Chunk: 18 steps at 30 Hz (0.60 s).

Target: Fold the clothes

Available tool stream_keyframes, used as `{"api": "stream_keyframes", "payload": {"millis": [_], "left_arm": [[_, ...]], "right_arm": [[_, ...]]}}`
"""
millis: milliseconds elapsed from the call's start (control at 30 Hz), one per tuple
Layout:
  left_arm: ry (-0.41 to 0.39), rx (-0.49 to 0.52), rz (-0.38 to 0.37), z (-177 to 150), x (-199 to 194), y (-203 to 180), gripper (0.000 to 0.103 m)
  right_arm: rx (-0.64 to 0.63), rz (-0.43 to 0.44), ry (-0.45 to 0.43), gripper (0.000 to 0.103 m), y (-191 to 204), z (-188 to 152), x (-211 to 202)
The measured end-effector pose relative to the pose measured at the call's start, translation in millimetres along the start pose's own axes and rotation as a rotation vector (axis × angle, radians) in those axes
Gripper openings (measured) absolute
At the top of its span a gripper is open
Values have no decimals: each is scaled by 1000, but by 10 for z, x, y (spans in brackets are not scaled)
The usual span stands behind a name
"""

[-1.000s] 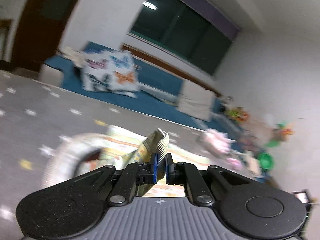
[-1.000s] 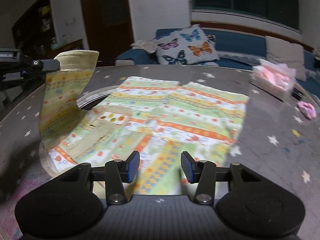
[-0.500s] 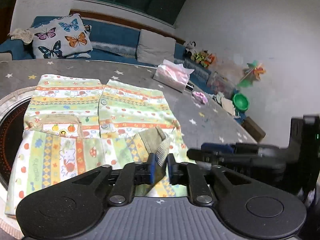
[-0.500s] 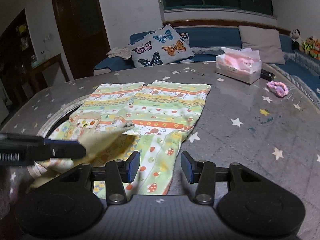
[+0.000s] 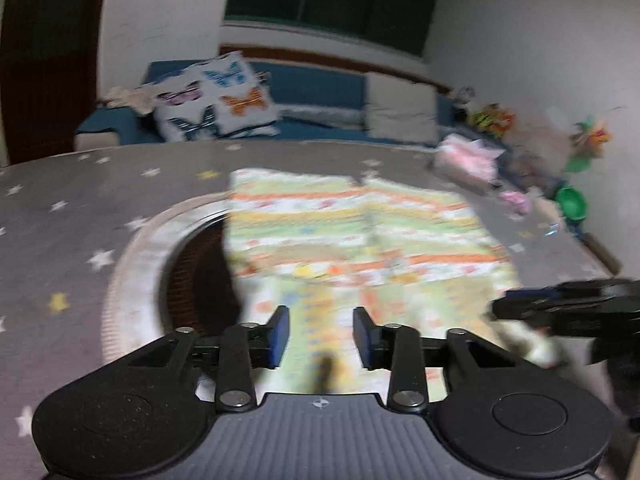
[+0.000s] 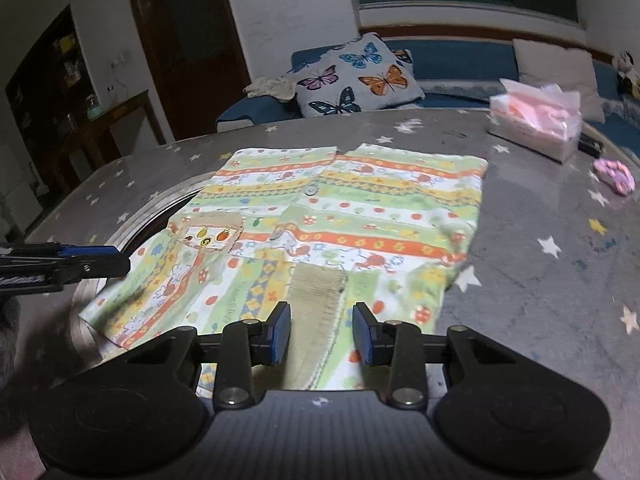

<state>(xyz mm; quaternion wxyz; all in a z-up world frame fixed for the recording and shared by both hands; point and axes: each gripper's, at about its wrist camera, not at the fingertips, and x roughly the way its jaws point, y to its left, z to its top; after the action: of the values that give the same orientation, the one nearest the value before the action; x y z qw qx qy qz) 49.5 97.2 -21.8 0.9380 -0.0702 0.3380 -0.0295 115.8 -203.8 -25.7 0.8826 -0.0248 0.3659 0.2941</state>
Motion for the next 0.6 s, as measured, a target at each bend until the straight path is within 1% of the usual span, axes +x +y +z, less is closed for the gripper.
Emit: {"api": "stream_keyframes", "payload": {"millis": [100, 200, 300, 433, 533, 600], "left_arm": [[34, 22, 47, -72, 84, 111, 26], [46, 97, 91, -142, 122, 89, 26], [41, 135, 96, -130, 98, 58, 26], [0, 140, 77, 30, 106, 10, 26], [13, 143, 82, 109, 266, 7, 26], [23, 145, 86, 159, 380, 7, 24]], "right_arm": [[-43, -15, 12, 35, 58, -5, 50], [-77, -29, 26, 35, 75, 5, 59], [-108, -43, 21, 35, 94, 40, 31], [-120, -31, -1, 35, 141, 126, 43], [-124, -9, -4, 35, 192, 164, 101], [-137, 1, 5, 35, 219, 166, 154]]}}
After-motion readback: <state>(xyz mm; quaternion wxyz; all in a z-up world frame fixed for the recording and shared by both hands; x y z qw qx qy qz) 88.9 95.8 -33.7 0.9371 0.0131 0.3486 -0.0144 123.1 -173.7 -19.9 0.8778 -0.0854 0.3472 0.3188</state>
